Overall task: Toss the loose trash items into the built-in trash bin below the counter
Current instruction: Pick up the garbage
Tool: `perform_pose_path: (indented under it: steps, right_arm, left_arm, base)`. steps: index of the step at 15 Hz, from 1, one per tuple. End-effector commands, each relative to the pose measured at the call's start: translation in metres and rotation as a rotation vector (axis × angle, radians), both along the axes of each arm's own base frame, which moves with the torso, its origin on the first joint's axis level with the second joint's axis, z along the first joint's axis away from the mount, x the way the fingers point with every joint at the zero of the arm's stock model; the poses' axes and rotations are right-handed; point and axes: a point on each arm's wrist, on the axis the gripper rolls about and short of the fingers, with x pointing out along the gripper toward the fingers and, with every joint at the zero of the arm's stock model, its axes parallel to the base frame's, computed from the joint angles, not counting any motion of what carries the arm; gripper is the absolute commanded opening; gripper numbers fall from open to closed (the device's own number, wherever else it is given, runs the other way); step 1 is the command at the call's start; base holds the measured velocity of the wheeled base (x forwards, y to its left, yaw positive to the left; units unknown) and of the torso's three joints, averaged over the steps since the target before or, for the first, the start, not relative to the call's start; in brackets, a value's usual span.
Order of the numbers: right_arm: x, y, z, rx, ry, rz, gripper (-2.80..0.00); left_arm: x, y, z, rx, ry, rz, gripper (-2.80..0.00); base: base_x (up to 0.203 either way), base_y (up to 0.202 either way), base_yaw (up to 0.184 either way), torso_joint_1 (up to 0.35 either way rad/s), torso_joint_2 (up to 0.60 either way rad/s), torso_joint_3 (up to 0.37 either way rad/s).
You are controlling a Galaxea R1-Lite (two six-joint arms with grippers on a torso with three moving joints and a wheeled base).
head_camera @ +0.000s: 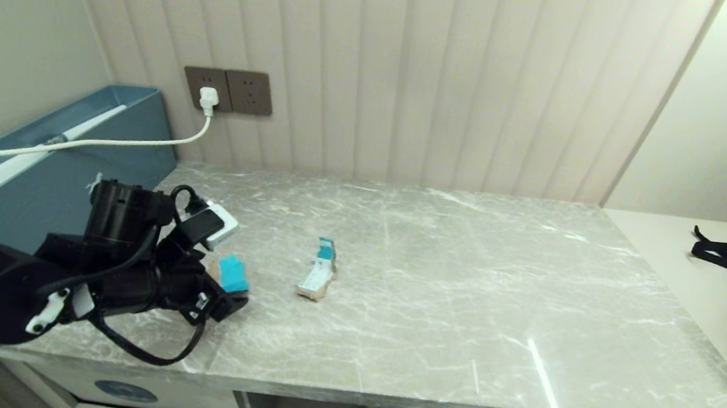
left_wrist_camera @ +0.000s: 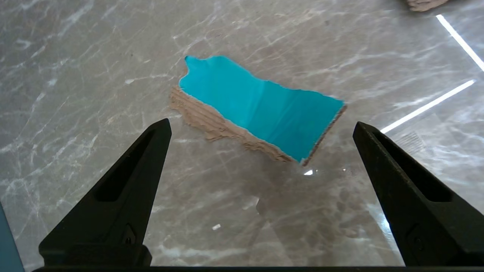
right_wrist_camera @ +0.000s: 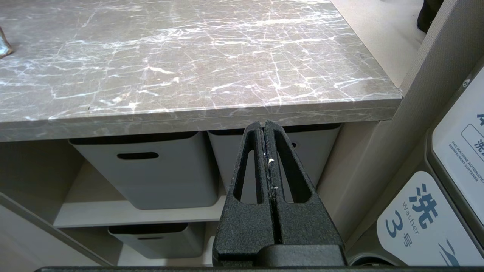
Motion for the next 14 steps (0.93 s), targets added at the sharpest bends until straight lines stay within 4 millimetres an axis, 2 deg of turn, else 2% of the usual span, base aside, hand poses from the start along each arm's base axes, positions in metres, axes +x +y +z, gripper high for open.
perform_pose_path:
  steps: [1,8,12,13,14]
  right_arm:
    - [0.000,0.000,0.000,0.000,0.001,0.000,-2.80]
    - [0.000,0.000,0.000,0.000,0.001,0.000,-2.80]
    - [0.000,0.000,0.000,0.000,0.001,0.000,-2.80]
    - [0.000,0.000,0.000,0.000,0.001,0.000,-2.80]
    - [0.000,0.000,0.000,0.000,0.001,0.000,-2.80]
  left_arm:
    - [0.003,0.001,-0.003,0.005,0.008,0.004,0.00]
    - [0.011,-0.002,-0.011,0.011,0.026,0.001,0.00]
    - [0.022,-0.005,-0.011,0.006,0.015,-0.004,0.00]
    - [0.026,-0.006,-0.009,0.003,0.006,-0.004,-2.80]
    - [0.028,-0.007,-0.009,0.000,0.003,-0.005,-2.80]
  base:
    - [0.000,0.000,0.000,0.000,0.00,0.000]
    - [0.000,0.000,0.000,0.000,0.00,0.000]
    - [0.000,0.000,0.000,0.000,0.00,0.000]
    - [0.000,0.000,0.000,0.000,0.00,0.000]
    - [0.000,0.000,0.000,0.000,0.00,0.000]
